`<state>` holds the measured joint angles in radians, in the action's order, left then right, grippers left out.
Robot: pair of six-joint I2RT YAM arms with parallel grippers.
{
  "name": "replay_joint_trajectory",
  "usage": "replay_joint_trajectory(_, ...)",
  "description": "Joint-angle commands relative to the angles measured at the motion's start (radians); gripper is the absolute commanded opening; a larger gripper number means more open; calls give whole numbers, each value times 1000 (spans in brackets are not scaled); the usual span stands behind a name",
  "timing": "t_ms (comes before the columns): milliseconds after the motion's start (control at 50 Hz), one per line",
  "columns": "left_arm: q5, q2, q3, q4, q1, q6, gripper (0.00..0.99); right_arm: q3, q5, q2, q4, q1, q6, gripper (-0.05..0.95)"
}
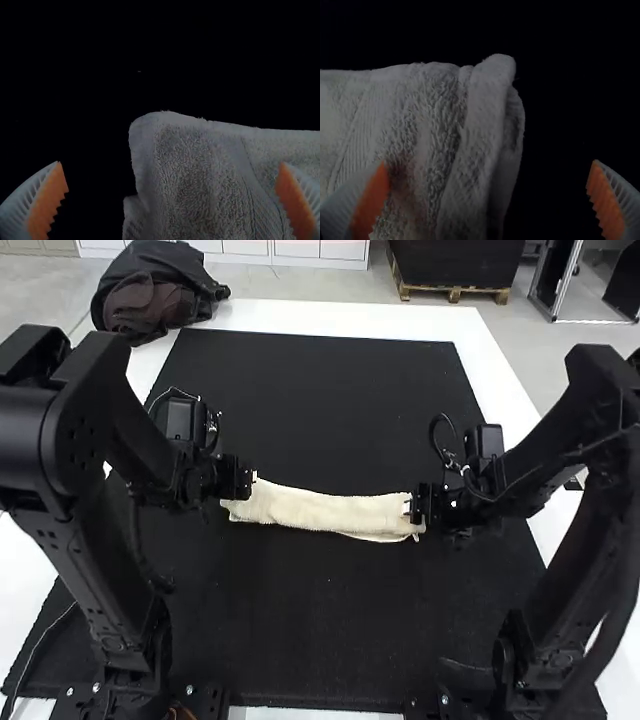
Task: Fold the towel.
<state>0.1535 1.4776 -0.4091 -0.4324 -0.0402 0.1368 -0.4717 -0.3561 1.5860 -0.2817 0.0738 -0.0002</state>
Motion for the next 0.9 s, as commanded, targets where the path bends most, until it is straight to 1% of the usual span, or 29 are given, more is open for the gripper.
replay_joint_trajectory(0, -6, -37, -20, -9, 0, 21, 970, -30, -9, 12, -7, 27, -4, 908)
replay_joint_trajectory(220, -8, -50, -22, -5, 2, 24, 970, -30, 6, 39, -28, 37, -4, 907)
replay_joint_trajectory(420, -8, -86, -42, 4, 26, 24, 970, -33, 5, 71, -39, 38, -4, 907)
replay_joint_trajectory(500, -8, -91, -59, 20, 34, 24, 970, -33, 5, 81, -37, 43, -4, 905)
replay_joint_trajectory(580, -8, -91, -71, 32, 40, 24, 970, -31, 32, 92, -37, 46, -18, 848)
replay_joint_trajectory(600, -8, -91, -74, 35, 42, 24, 970, -31, 42, 92, -37, 47, -24, 820)
replay_joint_trajectory(640, -8, -91, -77, 37, 42, 24, 970, -33, 31, 94, -34, 49, -23, 779)
replay_joint_trajectory(660, -8, -91, -79, 37, 42, 24, 970, -35, 29, 94, -36, 49, -23, 741)
replay_joint_trajectory(680, -8, -89, -80, 38, 42, 24, 970, -38, 28, 94, -36, 49, -23, 679)
replay_joint_trajectory(740, -8, -91, -82, 43, 42, 24, 970, -42, 12, 95, -30, 49, -29, 385)
replay_joint_trajectory(760, -8, -91, -83, 44, 42, 26, 970, -42, 8, 95, -31, 49, -32, 248)
replay_joint_trajectory(780, -8, -91, -85, 49, 42, 26, 970, -42, 6, 95, -31, 49, -41, 64)
replay_joint_trajectory(800, -8, -91, -86, 52, 42, 26, 970, -42, 6, 97, -31, 49, -46, -34)
replay_joint_trajectory(820, -8, -89, -86, 55, 42, 26, 970, -42, 5, 95, -30, 49, -47, -18)
replay_joint_trajectory(880, -8, -91, -89, 61, 43, 26, 970, -47, -15, 97, -11, 49, -49, -25)
